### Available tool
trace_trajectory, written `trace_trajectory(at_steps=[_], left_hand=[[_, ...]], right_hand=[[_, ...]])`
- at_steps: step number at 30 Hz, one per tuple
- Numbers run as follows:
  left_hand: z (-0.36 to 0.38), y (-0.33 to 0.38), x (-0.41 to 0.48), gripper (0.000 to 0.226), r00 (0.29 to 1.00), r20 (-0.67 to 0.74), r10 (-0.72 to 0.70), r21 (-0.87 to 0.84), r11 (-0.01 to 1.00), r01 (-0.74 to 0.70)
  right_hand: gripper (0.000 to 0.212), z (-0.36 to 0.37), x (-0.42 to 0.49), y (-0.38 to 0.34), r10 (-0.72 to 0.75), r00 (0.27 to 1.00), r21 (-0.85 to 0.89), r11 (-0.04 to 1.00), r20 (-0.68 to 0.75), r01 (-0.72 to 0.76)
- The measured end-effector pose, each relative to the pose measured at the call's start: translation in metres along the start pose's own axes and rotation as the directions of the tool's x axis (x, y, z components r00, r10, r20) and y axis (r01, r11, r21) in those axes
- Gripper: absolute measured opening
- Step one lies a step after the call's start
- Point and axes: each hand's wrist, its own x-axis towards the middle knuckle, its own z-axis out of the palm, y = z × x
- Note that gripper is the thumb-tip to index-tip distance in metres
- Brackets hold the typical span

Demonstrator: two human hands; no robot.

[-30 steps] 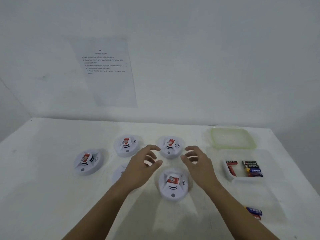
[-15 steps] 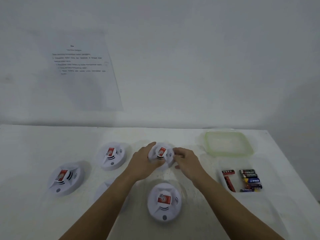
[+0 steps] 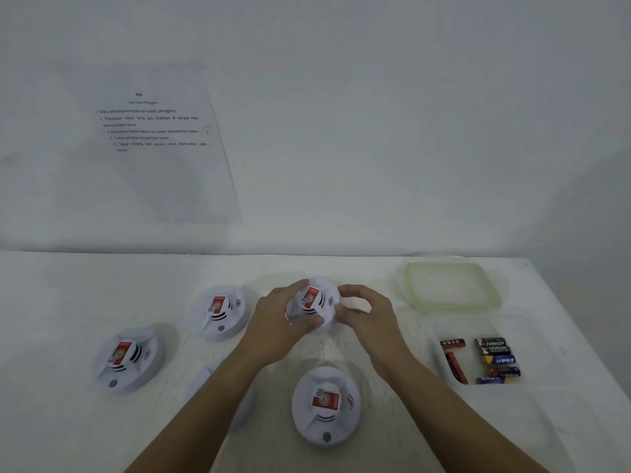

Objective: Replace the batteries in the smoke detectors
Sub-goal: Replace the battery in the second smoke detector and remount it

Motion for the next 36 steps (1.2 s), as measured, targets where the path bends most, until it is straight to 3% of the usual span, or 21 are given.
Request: trace_trajectory(at_steps=[3,9,18,26,32,36], left_hand=[[-0.008,0.013,-0.011,0.072,0.997,0.061,0.051,-0.038,0.998,-0.048],[-0.003,0.052,-0.038,0.085,0.978,0.119,0.172,-0.225,0.964,-0.143],[0.015,0.097,-0.075,0.077,0.969,0.107,0.224,-0.491,0.859,-0.144],[0.048,0.118,-0.1,0.079,0.963,0.12,0.243,-0.529,0.836,-0.146],[0.065,0.134,-0.115,0.103,0.949,0.139,0.285,-0.443,0.874,-0.198],[0.081,0.142,-0.118,0.106,0.956,0.028,0.292,-0.408,0.876,-0.256]], right_hand=[[0.027,-0.01,-0.013,-0.023,-0.04,0.999,0.128,0.991,0.007,0.039],[0.029,-0.028,-0.047,-0.064,-0.195,0.976,0.149,0.972,0.097,0.18],[0.022,-0.084,-0.086,-0.07,-0.302,0.941,0.101,0.952,0.155,0.289],[0.025,-0.129,-0.109,-0.066,-0.329,0.943,0.006,0.944,0.039,0.329],[0.041,-0.144,-0.118,-0.063,-0.375,0.926,-0.074,0.923,0.041,0.377],[0.042,-0.154,-0.123,-0.064,-0.407,0.91,-0.078,0.908,0.078,0.412]])
